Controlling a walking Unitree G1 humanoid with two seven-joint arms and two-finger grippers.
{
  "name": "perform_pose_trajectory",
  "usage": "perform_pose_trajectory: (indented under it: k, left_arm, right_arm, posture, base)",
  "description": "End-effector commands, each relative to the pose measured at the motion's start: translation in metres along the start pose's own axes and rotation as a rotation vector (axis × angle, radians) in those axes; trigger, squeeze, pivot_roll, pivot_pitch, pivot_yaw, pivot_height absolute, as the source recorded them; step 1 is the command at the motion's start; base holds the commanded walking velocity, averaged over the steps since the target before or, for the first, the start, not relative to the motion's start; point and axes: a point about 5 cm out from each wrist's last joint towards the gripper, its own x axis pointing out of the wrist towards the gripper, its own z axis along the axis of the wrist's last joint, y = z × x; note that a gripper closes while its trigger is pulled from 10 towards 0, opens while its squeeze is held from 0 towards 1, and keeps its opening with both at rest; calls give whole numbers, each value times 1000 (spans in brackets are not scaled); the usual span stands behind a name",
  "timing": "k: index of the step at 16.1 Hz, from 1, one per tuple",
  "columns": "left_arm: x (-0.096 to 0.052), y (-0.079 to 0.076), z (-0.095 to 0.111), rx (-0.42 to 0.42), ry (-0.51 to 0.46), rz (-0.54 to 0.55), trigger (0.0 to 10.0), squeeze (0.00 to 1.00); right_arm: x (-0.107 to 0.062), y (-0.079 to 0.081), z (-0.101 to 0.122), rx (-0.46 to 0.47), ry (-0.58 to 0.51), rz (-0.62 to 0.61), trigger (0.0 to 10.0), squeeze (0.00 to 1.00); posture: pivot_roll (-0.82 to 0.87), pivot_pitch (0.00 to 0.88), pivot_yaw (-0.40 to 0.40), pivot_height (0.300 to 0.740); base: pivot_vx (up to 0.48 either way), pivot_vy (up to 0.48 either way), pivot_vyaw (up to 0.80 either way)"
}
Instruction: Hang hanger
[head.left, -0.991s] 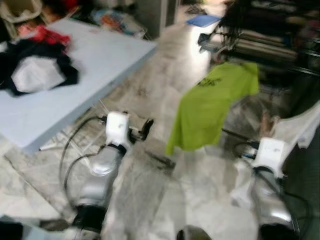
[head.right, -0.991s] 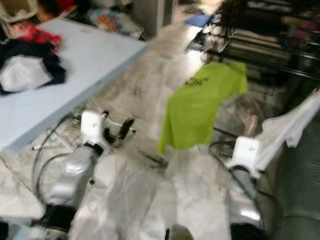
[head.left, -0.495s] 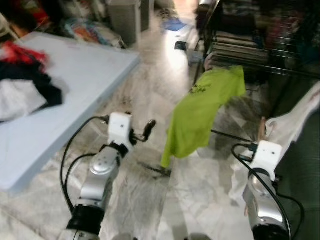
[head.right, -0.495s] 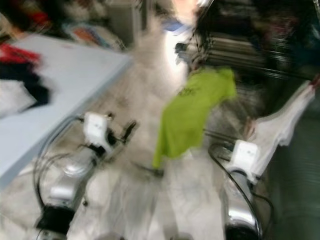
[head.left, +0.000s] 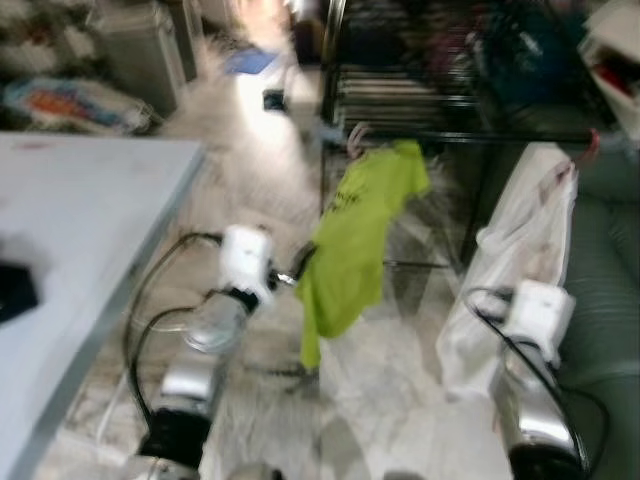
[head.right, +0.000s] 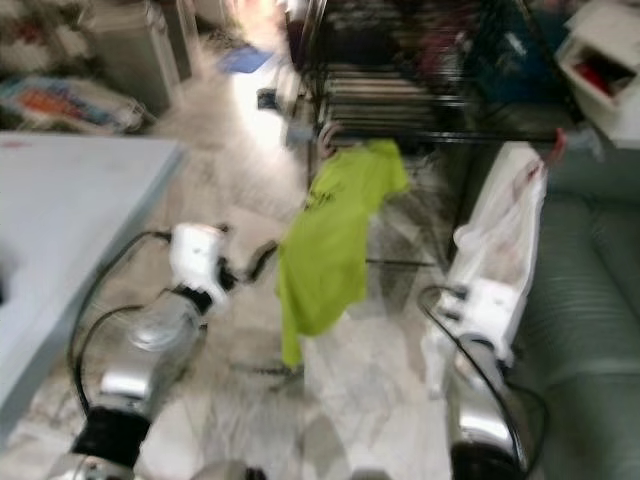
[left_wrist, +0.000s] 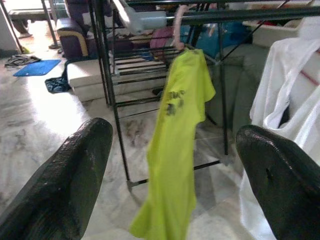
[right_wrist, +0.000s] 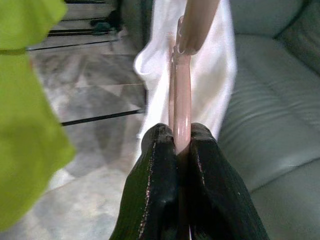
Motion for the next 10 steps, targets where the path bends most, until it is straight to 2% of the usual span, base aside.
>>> perform_pose_trajectory:
  k: [1, 6, 8, 10]
  left_arm:
    - [4, -9, 4, 3, -11, -35, 10000, 0]
    - [4, -10, 4, 6, -15, -39, 10000, 0]
    - [4, -12, 4, 7, -16, -46, 10000, 0]
    - [4, -14, 4, 13, -21, -59, 10000, 0]
  right_arm:
    - [2, 4, 2, -3, 8, 42, 10000, 0]
    - [2, 17, -4, -30, 69, 155, 10000, 0]
    - [7, 12, 12, -24, -32, 123, 10000, 0]
    - [8, 8, 32, -29, -149, 97, 10000, 0]
  posture:
    - [-56, 0, 43, 740]
    - [-52, 0, 36, 740]
    - [-51, 0, 34, 740]
    - [-51, 0, 34, 740]
  base:
    - [368, 311, 0]
    - [369, 307, 0]
    - [386, 281, 0]
    - [472, 0, 0]
